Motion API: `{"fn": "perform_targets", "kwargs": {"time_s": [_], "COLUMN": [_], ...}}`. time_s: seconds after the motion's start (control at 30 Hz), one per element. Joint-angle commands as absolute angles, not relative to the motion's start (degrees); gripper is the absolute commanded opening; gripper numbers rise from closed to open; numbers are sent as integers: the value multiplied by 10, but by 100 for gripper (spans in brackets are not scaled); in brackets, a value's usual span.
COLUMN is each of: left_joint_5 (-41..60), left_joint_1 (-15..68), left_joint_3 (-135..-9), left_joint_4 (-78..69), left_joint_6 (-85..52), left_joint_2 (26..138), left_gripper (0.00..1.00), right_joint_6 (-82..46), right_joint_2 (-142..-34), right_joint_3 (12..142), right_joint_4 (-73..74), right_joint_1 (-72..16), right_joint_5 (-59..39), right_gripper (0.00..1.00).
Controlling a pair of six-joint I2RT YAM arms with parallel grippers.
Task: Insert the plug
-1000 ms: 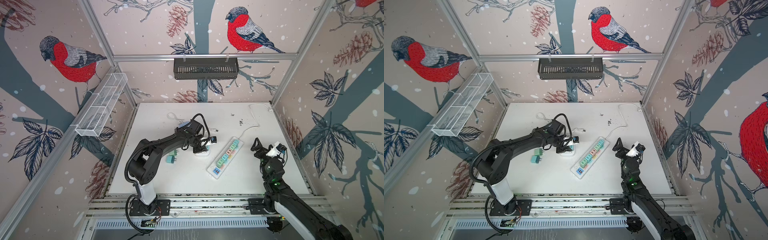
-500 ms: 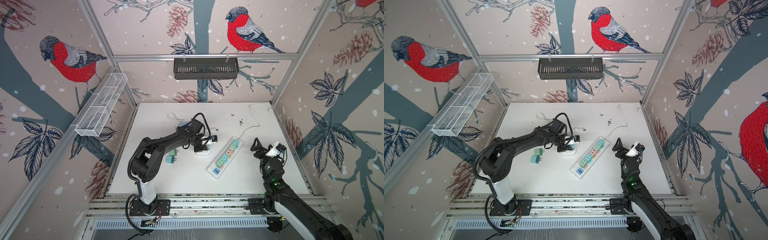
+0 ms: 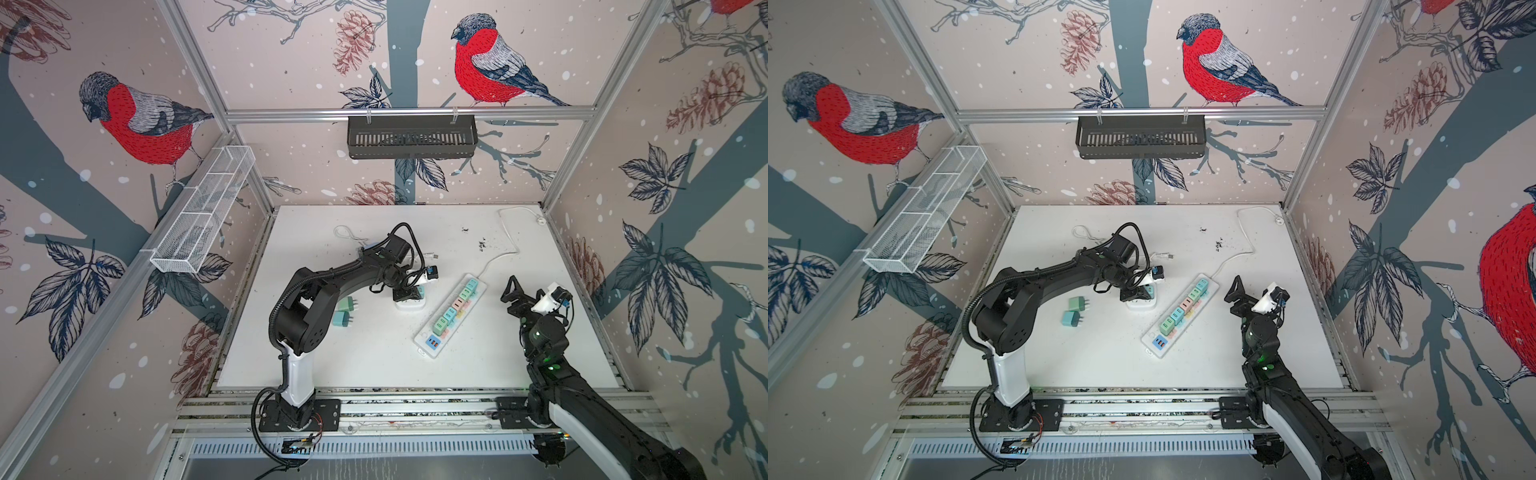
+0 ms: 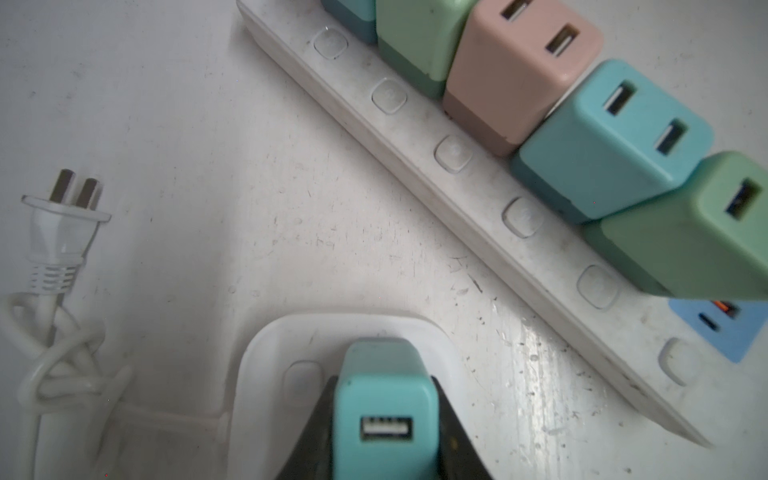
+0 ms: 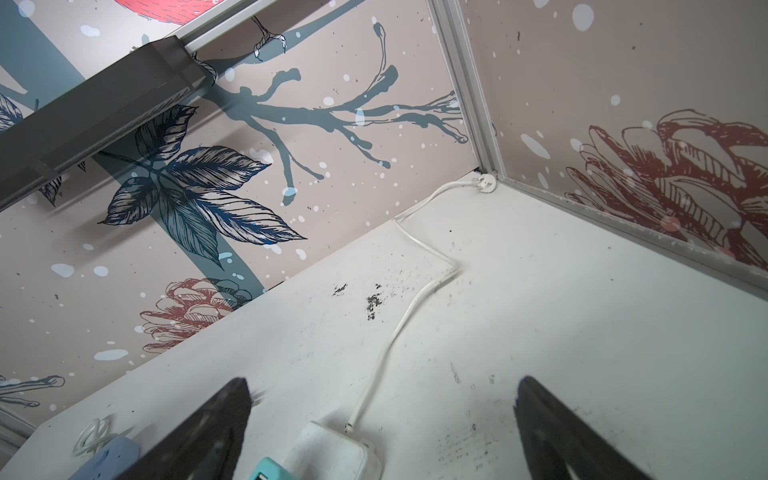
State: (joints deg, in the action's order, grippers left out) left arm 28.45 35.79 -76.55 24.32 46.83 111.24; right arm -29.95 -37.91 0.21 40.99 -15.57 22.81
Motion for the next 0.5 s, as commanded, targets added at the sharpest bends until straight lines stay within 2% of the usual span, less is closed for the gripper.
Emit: {"fn": "perform_targets", "kwargs": {"time_s": [0.0, 0.47], "left_joint_5": [280, 251], "left_joint_1": [357, 366], "left_joint_3": [-772, -741], "left_joint_4": [281, 253], "left_joint_6": [461, 449], "left_joint_2": [1123, 1119], "left_gripper": [0, 0], "right_joint_6": [-296, -296], "right_joint_2": [-380, -380], "right_joint_3": [-25, -24], "right_joint_4": [428, 427], "right_joint_1": [-156, -156], "right_joint_5": [228, 232], "right_gripper": [100, 100]}}
